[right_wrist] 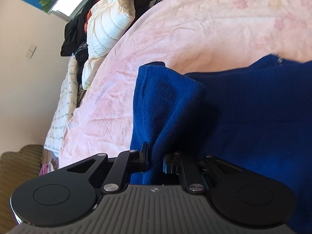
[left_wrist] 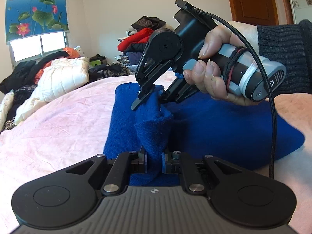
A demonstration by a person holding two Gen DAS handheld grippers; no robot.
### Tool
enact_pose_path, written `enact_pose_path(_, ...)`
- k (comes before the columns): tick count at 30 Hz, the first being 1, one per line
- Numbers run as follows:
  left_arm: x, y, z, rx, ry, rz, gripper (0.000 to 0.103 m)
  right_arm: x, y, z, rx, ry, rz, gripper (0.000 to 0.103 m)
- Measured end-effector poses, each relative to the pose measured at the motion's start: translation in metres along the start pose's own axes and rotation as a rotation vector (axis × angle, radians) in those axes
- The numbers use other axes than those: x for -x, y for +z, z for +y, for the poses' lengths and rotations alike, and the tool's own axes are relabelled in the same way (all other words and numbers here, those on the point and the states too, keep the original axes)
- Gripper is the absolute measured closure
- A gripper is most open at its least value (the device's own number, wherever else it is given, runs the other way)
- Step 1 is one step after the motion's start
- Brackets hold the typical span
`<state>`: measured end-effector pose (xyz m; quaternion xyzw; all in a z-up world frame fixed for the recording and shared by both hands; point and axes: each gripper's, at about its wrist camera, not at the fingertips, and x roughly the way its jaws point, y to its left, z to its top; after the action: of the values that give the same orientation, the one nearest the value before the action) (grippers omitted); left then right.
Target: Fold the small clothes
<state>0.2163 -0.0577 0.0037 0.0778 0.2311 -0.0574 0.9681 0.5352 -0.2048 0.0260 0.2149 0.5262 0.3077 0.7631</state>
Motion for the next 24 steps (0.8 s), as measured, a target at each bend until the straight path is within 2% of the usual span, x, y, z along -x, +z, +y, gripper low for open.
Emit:
enact_pose_path(5,-0.001,0.013,-0.018,0.023,-0.051,0.005,0.090,0.026,0.003,-0.014,0.030,-0.026,-0.017,0.086)
enact_pose_path(15,-0.006,0.025,-0.069,0.005,-0.145,0.022,0.090,0.073,0.002,-0.052,0.058,-0.096,-0.047,0.086)
enact_pose_path(20,-0.005,0.027,-0.097,-0.016,-0.211,0.032,0.090,0.102,-0.007,-0.075,0.096,-0.151,-0.058,0.086)
enact_pose_path(24,-0.004,0.023,-0.121,-0.044,-0.246,0.042,0.090,0.122,-0.017,-0.100,0.068,-0.165,-0.067,0.086)
